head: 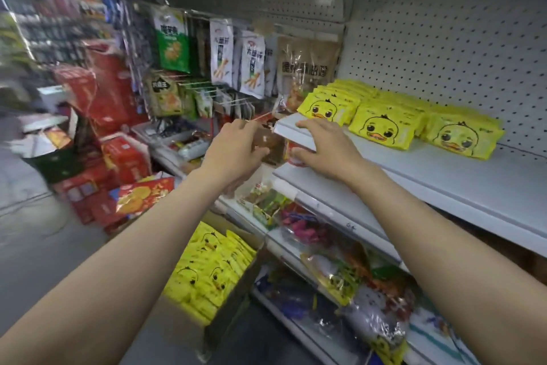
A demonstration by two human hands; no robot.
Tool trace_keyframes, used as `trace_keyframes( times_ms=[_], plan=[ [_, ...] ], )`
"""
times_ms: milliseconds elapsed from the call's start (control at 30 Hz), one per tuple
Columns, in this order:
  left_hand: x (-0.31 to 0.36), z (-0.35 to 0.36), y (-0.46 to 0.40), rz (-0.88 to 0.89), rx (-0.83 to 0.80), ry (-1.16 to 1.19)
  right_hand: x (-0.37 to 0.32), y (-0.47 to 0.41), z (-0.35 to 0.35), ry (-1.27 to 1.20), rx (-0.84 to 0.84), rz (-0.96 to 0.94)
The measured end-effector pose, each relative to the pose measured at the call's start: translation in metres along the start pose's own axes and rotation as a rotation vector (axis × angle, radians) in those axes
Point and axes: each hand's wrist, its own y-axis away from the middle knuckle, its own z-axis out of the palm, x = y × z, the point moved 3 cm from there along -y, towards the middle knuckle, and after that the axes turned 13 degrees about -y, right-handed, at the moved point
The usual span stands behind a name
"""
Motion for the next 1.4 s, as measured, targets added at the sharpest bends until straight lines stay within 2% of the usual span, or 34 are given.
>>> trace_keyframes(
  times_ms=[133,300,500,800,1000,1100,1200,1333,1400],
  plan=[
    [-0.057,0.019,-0.001,-0.056,-0.038,-0.006,-0.024,-0.039,0.053,-0.029,-0.078,-0.019],
    [-0.137,0.079,-0.019,-0.057,-0.126,0.008,-0.038,-0.097,0.137,-0.033,-0.184,0.029],
    [-0.222,0.181,-0.026,-0.073,-0.36,0.051,-0.028,-0.146,0.262,-0.07,-0.345,0.213],
    [-0.257,0.344,0.051,-0.079,-0.843,0.209,0.03,-0.09,0.439,-0.125,-0.68,0.523],
    [-0.248,0.426,0.119,-0.122,-1.085,0.35,0.076,-0.022,0.507,-0.184,-0.792,0.739],
    [-0.237,0.452,0.142,-0.13,-1.098,0.422,0.088,-0.003,0.527,-0.227,-0.725,0.788],
    [-0.224,0.47,0.145,-0.117,-1.018,0.496,0.094,0.003,0.535,-0.223,-0.609,0.784],
    [-0.21,0.483,0.139,-0.079,-0.948,0.49,0.1,0.002,0.538,-0.157,-0.473,0.754],
    [-0.208,0.486,0.136,-0.081,-0.928,0.456,0.106,0.002,0.54,-0.151,-0.46,0.768]
  ],
)
